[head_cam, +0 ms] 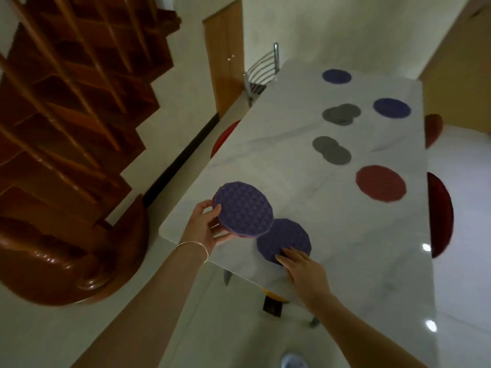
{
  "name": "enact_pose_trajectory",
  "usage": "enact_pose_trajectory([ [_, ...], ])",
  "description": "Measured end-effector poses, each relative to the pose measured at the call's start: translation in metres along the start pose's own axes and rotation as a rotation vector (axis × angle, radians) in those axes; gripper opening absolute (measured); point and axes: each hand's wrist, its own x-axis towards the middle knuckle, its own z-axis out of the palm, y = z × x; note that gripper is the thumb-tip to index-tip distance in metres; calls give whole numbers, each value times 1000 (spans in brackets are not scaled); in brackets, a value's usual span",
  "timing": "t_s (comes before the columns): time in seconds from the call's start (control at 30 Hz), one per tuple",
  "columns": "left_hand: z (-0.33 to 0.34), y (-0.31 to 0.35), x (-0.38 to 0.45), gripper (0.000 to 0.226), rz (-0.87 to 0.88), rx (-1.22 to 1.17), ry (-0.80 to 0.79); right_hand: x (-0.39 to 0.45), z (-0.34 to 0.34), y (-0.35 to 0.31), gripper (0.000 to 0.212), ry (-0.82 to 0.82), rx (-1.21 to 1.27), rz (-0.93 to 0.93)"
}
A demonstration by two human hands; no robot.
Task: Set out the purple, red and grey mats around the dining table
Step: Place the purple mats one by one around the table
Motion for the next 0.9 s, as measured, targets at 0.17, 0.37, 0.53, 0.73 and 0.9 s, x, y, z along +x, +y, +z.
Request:
enact_pose_trajectory([
  [0.17, -4, -7, 12, 26, -59, 13, -57, -3, -2, -27, 45, 55, -12, 101],
  [0.37, 3, -13, 25, 33, -99, 28, -128, -12, 2, -33, 50, 93, -92, 149],
  [0.53, 10, -15, 29, 22, -99, 31, -169, -14, -1, -31, 53, 96, -64, 146],
  [0.73, 9, -8, 36, 26, -111, 38, -188, -7, 0, -36, 55, 52, -70, 152],
  [0.9, 3, -4, 46, 28, -125, 50, -221, -8, 6, -37, 59, 33, -122, 125],
])
